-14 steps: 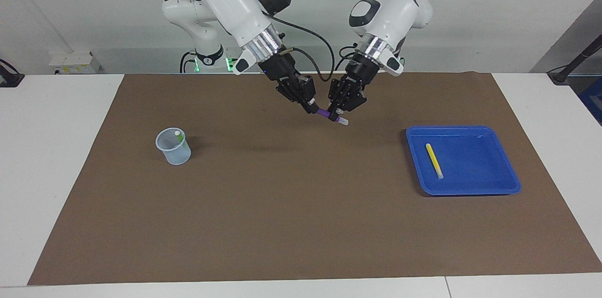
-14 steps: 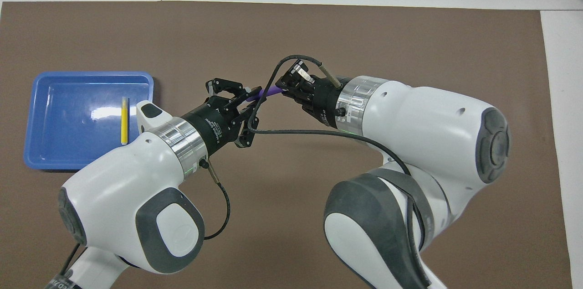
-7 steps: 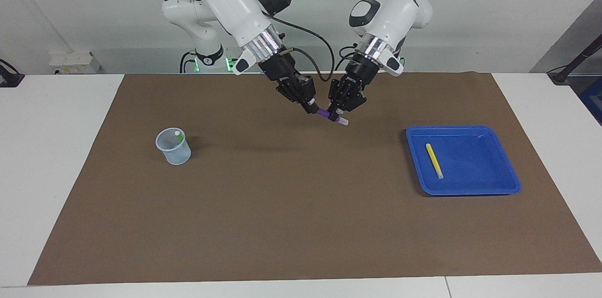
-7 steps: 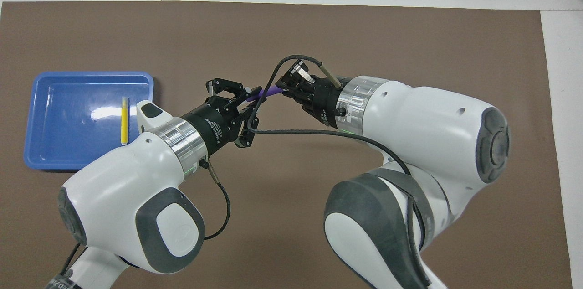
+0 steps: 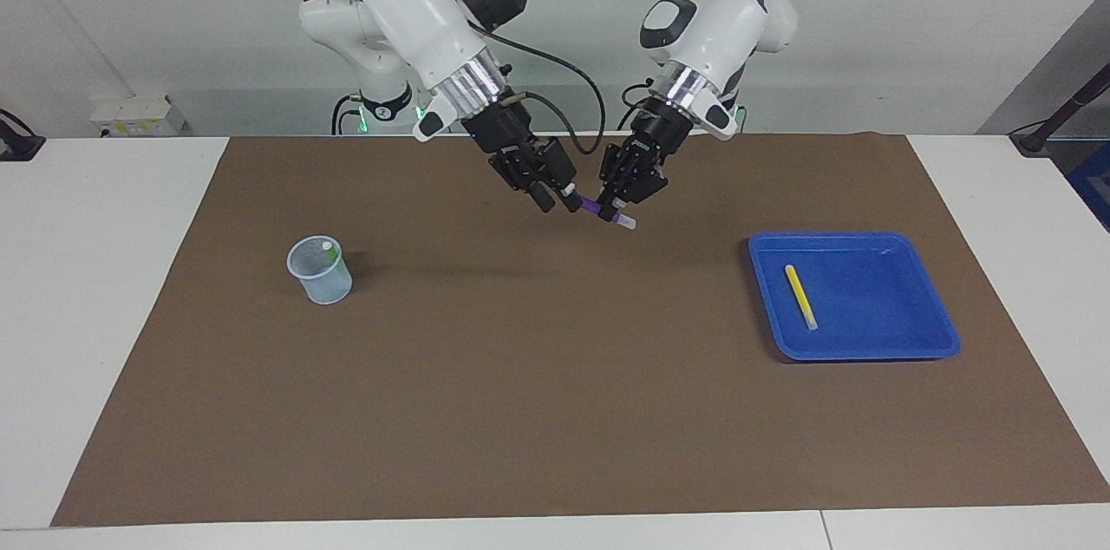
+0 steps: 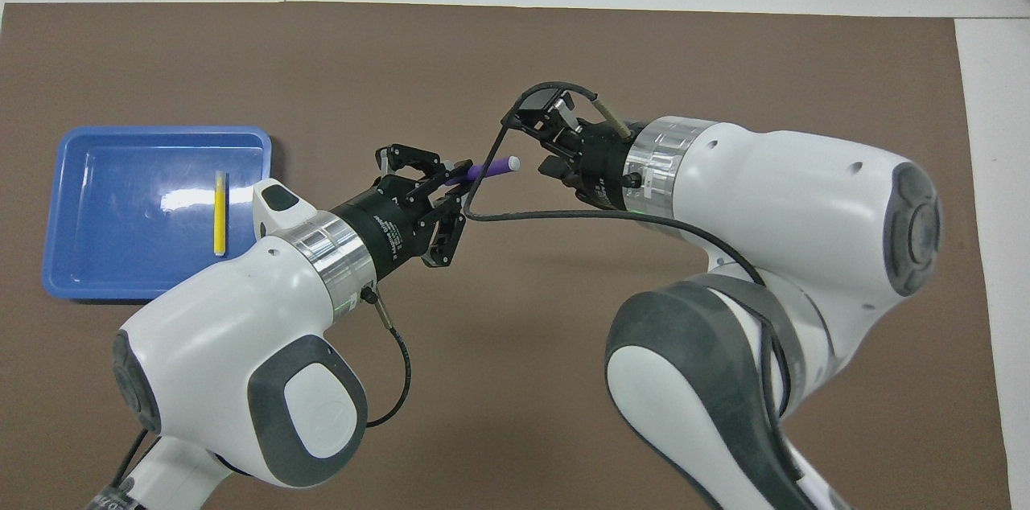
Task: Right arm passes pens to left for tray arrangement
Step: 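Lower the purple pen into the blue tray with the left gripper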
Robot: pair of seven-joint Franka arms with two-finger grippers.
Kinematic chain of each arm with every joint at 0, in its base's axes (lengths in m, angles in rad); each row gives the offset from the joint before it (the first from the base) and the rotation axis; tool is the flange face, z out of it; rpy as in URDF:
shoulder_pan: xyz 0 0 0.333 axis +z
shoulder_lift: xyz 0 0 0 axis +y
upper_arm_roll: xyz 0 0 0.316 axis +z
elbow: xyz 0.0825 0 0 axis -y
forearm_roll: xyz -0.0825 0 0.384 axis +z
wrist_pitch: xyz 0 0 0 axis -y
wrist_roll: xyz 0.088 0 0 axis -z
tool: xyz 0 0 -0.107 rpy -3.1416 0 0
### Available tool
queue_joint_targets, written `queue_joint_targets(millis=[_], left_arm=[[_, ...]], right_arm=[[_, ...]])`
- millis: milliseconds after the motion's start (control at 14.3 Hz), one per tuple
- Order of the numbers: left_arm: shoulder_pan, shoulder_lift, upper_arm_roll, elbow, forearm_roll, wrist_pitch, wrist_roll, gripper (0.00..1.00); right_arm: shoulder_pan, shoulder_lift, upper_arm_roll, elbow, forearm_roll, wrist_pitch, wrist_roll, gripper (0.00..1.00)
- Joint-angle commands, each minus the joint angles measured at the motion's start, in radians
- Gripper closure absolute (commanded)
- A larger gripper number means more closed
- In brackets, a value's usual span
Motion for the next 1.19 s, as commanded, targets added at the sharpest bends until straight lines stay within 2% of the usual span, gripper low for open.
queue_joint_targets(millis=[0, 140, 280, 561, 701, 841, 1122], left_arm=[[0.015, -0.016, 0.013, -0.003, -0.014, -0.072, 0.099, 1.0], [0.052, -0.022, 0.016, 0.007, -0.014, -0.167, 0.213, 1.0], [0.107, -0.03, 0.02, 0.015, -0.012, -0.287, 0.341, 1.0], [0.228, -0.056, 0.021, 0.015, 0.024, -0.503, 0.59, 1.0], [0.297, -0.059, 0.021, 0.033, 0.159, -0.624, 0.656, 1.0], [0.359, -0.059, 0.021, 0.058, 0.279, -0.753, 0.757, 1.0], [0.484, -0.07, 0.024, 0.067, 0.408, -0.916, 1.032, 1.0]], right_arm=[[-0.092, -0.007, 0.001, 0.026, -0.004, -0.141, -0.229, 0.0], [-0.168, -0.017, 0.001, 0.021, -0.057, -0.244, -0.383, 0.0], [-0.231, -0.029, 0.001, 0.015, -0.163, -0.347, -0.463, 0.0], [-0.288, -0.058, 0.001, -0.019, -0.376, -0.454, -0.627, 0.0], [-0.336, -0.08, 0.001, -0.071, -0.45, -0.459, -0.774, 0.0], [-0.406, -0.099, 0.001, -0.131, -0.46, -0.445, -0.955, 0.0], [-0.457, -0.123, 0.002, -0.215, -0.501, -0.439, -1.071, 0.03]])
